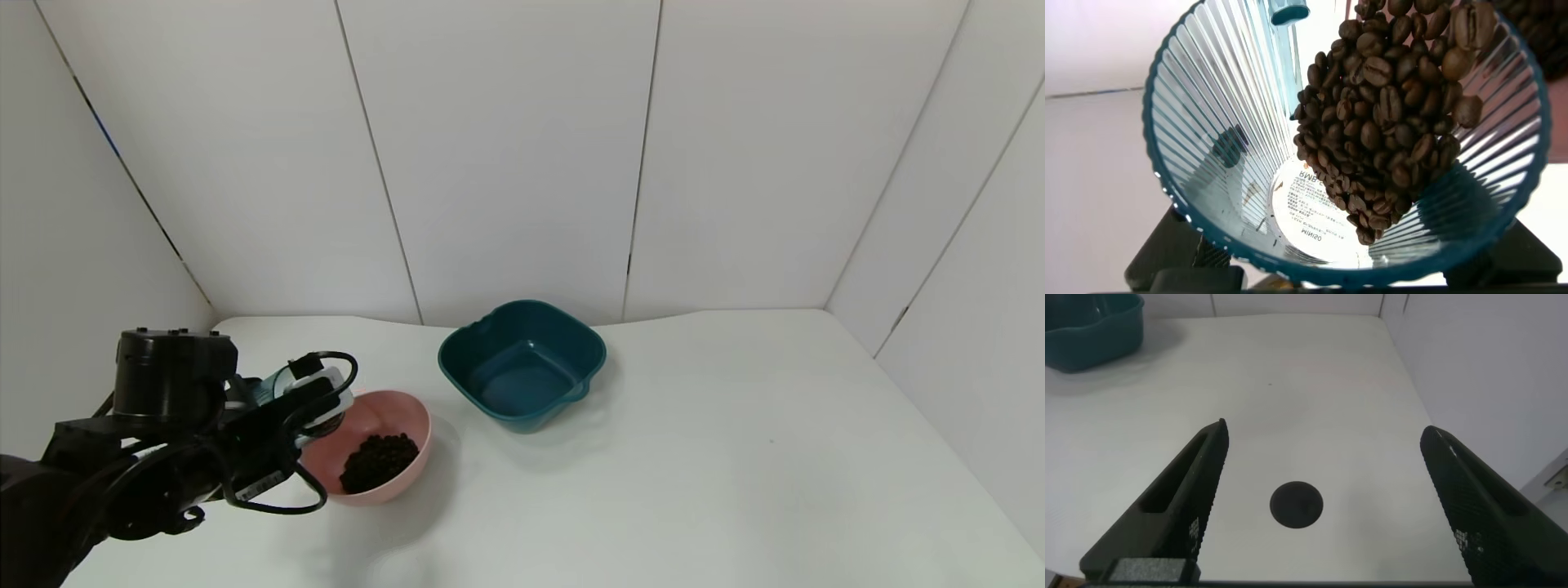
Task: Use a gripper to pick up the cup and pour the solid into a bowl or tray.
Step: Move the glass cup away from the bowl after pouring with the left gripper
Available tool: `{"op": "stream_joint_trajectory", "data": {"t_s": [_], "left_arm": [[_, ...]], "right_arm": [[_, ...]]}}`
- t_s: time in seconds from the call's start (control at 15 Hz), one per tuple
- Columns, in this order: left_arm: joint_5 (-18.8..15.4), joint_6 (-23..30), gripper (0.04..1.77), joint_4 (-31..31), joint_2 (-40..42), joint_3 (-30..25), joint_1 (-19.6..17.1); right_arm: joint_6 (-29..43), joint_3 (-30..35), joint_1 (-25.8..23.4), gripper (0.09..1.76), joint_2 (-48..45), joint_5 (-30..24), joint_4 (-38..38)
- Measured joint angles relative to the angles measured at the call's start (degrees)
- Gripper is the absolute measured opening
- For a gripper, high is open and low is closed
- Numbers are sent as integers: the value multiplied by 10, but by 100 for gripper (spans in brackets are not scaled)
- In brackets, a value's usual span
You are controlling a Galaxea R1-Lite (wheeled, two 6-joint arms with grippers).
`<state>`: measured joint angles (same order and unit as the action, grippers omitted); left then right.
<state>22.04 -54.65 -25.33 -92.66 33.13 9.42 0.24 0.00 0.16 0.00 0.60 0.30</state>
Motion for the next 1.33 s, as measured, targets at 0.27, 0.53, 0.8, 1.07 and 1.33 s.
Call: {"op": "stream_joint_trajectory", "data": {"t_s": [0.27,0.53,0.8,1.07,1.33], "left_arm": [[-49,62,131,2,12,-11,-11],[-72,120,131,1,30,-16,-38],[-106,159,131,0,63,-22,-82],[-125,252,131,-5,87,-24,-109],[-167,336,131,-7,103,-36,-135]], "right_arm": [[0,0,0,171,0,0,0],[0,0,0,171,0,0,0],[0,0,0,171,0,0,0],[0,0,0,171,0,0,0],[0,0,0,171,0,0,0]]}}
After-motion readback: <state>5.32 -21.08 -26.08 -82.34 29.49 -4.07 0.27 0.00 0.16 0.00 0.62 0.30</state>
